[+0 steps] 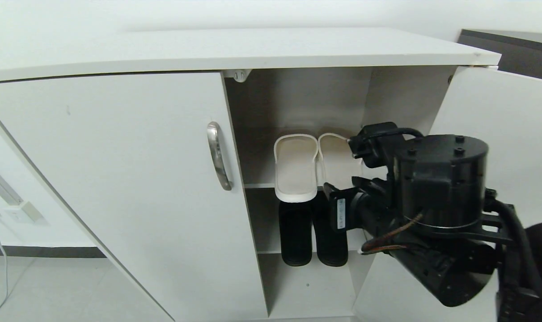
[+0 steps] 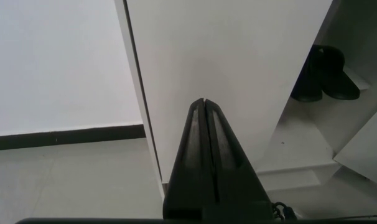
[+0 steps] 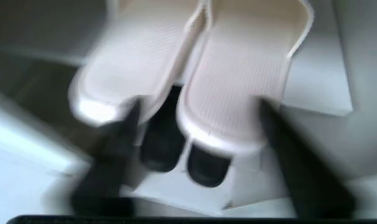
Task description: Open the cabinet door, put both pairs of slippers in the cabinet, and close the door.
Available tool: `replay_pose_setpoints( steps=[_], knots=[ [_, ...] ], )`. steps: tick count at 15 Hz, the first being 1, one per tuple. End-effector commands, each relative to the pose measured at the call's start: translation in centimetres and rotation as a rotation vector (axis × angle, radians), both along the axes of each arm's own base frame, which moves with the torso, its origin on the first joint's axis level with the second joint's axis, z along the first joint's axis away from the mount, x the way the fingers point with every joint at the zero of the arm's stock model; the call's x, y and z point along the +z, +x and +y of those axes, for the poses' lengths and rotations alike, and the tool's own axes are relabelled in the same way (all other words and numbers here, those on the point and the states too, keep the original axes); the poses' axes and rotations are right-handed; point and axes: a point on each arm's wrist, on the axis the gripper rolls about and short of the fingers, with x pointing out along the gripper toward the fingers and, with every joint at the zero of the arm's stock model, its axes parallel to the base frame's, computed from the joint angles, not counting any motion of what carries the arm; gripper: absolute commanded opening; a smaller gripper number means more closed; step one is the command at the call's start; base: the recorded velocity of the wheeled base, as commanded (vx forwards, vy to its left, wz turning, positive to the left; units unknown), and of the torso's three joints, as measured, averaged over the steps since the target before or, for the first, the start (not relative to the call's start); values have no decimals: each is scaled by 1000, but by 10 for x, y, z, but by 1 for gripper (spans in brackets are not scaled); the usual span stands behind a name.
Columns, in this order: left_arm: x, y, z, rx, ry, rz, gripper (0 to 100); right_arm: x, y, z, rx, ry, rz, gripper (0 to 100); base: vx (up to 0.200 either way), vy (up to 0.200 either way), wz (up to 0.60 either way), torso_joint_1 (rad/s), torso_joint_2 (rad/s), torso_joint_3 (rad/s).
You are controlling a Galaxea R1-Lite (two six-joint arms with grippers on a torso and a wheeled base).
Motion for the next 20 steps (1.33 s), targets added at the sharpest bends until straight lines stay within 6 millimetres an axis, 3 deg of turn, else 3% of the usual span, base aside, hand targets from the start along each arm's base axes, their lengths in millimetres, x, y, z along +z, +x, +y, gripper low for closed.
replay_pose_setpoints(
  steps=[1, 13, 20],
  knots=[
    [0, 0, 0, 0, 0, 1, 0, 5, -15, -17, 26, 32, -16, 0, 0, 0, 0, 0, 0, 0],
    [0, 0, 0, 0, -2, 1, 0, -16, -21, -16, 73, -16, -7, 0, 0, 0, 0, 0, 0, 0],
    [0, 0, 0, 0, -2, 0, 0, -20, -20, -15, 71, -30, 3, 0, -200, 0, 0, 4, 2, 1]
  ],
)
